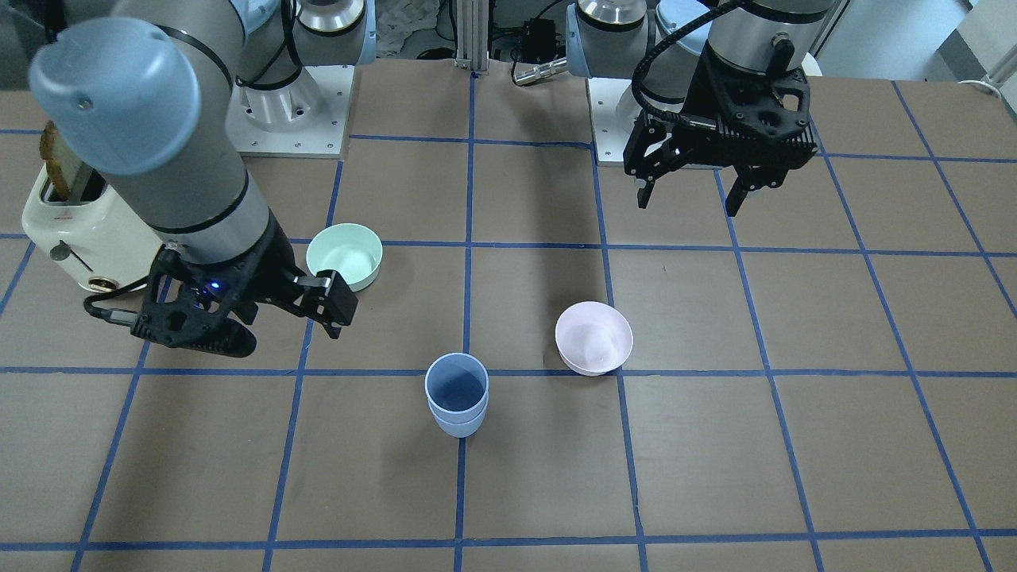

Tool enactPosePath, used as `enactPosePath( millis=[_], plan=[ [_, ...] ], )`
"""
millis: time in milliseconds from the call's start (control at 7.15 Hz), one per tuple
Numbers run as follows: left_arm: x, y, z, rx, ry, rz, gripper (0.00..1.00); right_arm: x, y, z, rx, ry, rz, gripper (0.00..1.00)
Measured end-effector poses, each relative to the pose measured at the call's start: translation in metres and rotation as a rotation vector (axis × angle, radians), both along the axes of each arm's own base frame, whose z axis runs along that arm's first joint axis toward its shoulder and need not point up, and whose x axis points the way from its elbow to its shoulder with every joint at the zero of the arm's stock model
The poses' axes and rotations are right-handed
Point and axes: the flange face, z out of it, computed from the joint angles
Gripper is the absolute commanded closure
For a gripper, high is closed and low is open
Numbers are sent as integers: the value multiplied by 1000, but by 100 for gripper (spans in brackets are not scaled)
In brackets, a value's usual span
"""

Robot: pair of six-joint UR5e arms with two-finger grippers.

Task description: Stack blue cups with both arms

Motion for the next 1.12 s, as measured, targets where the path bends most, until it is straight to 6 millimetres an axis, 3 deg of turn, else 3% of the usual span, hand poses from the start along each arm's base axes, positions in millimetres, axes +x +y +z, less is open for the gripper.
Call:
enactPosePath(
  millis=[280,559,1118],
  plan=[
    [-1,1,0,0,0,-2,0,-21,36,26,17,29,77,0],
    [-1,1,0,0,0,-2,0,-29,70,31,45,59,93,0],
    [-1,1,0,1,0,-2,0,-36,84,30,61,61,103,0]
  ],
)
